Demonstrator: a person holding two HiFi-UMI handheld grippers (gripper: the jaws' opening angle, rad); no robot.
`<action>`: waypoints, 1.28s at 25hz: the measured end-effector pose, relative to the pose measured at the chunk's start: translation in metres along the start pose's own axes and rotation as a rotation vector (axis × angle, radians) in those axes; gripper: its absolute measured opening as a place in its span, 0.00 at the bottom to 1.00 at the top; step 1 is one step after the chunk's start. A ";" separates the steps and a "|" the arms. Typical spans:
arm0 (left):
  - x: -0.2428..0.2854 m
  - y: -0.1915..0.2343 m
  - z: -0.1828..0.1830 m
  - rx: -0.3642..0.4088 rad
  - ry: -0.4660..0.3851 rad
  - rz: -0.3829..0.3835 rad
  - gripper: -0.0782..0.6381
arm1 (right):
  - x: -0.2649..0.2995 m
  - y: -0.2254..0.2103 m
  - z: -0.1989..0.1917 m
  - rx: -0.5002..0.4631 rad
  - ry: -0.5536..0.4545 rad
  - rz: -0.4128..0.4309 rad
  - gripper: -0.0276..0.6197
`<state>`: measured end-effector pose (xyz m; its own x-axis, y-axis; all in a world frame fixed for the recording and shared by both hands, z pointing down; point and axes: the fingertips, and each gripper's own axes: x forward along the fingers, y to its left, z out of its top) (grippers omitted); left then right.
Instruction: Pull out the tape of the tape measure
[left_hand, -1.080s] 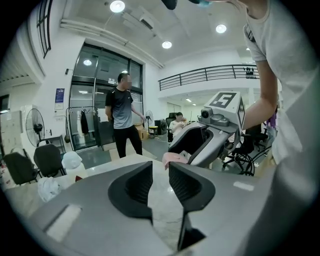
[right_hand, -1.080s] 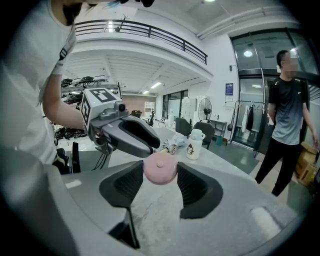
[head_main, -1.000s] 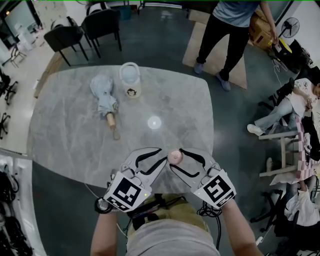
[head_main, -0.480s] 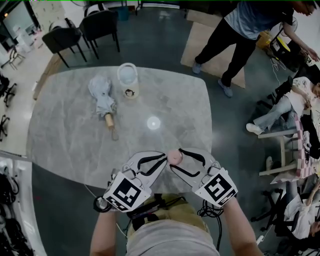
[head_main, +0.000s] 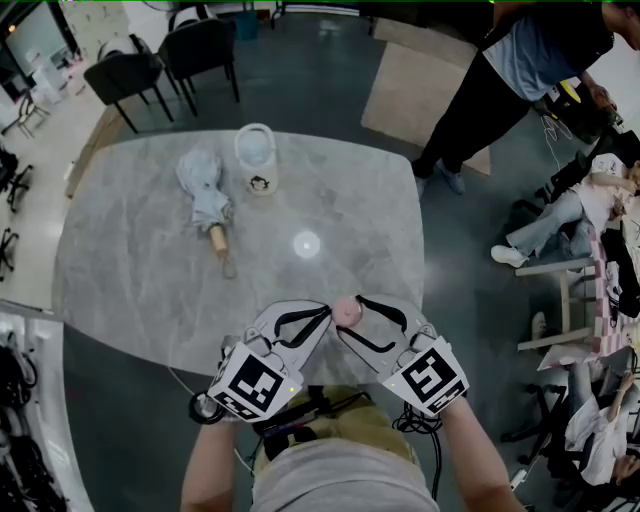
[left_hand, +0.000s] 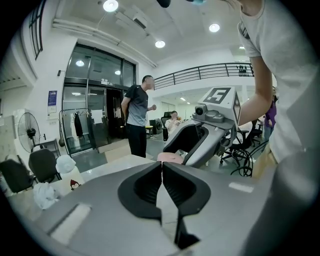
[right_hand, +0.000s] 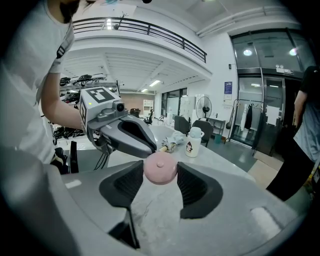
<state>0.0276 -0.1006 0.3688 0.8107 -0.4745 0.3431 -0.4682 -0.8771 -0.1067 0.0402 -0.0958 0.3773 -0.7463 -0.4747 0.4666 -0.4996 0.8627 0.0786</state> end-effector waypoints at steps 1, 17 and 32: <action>0.000 0.000 -0.001 -0.002 0.001 0.000 0.14 | 0.000 0.000 -0.001 -0.001 0.000 0.000 0.37; -0.030 0.031 -0.018 -0.061 0.026 0.131 0.14 | -0.002 -0.010 -0.014 0.011 0.041 -0.016 0.37; -0.133 0.116 -0.068 -0.169 0.093 0.490 0.14 | -0.038 -0.047 -0.047 0.024 0.100 -0.079 0.37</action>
<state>-0.1584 -0.1344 0.3748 0.4514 -0.8108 0.3726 -0.8409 -0.5262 -0.1264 0.1128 -0.1100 0.3973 -0.6568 -0.5204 0.5457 -0.5666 0.8181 0.0982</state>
